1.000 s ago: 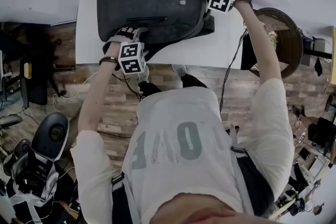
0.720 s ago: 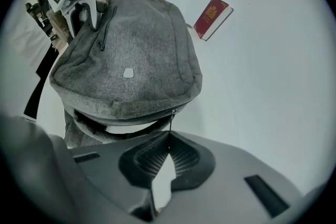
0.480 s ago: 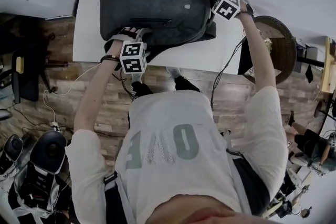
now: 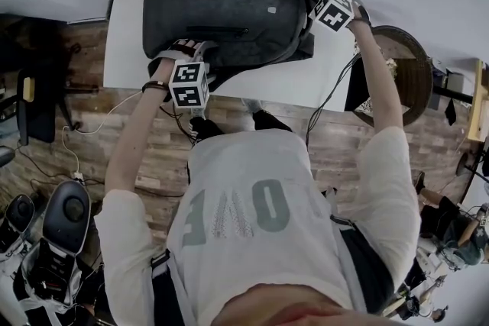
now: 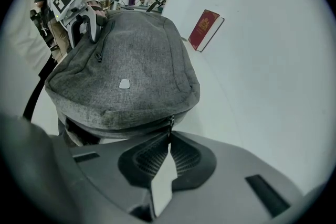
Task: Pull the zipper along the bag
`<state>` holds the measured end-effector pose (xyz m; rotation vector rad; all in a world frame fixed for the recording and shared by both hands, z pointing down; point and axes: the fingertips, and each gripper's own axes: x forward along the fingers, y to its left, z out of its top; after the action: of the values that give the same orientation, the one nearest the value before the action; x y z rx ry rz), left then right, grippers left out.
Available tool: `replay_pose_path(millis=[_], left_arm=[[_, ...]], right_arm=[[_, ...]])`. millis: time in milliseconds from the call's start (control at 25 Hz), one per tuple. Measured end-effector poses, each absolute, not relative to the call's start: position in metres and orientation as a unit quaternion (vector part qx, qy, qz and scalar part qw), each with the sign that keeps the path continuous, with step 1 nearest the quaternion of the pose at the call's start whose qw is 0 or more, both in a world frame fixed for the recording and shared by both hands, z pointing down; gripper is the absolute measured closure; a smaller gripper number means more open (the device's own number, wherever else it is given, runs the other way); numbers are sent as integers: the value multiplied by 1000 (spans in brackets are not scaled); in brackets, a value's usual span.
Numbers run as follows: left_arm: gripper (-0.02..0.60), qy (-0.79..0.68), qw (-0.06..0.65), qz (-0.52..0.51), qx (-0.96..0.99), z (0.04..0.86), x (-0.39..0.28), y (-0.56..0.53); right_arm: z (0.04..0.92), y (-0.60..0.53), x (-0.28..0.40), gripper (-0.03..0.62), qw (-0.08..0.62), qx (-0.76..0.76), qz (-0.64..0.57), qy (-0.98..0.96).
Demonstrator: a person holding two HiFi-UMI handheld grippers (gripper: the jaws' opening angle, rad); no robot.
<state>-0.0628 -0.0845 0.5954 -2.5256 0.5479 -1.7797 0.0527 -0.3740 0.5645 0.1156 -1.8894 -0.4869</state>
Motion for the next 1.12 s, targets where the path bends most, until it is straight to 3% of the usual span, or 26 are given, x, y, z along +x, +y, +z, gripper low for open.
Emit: replay_pose_path(millis=[560,1120], left_arm=[[264,179,-5,-562,-807,599,-60,-87],[262,179,-2,-554,-813,598,-63,-87]], right_arm=[[561,-361,74,565,635,-33,-255,-728],[557,-280,103,565,666,-105,-204,-710]])
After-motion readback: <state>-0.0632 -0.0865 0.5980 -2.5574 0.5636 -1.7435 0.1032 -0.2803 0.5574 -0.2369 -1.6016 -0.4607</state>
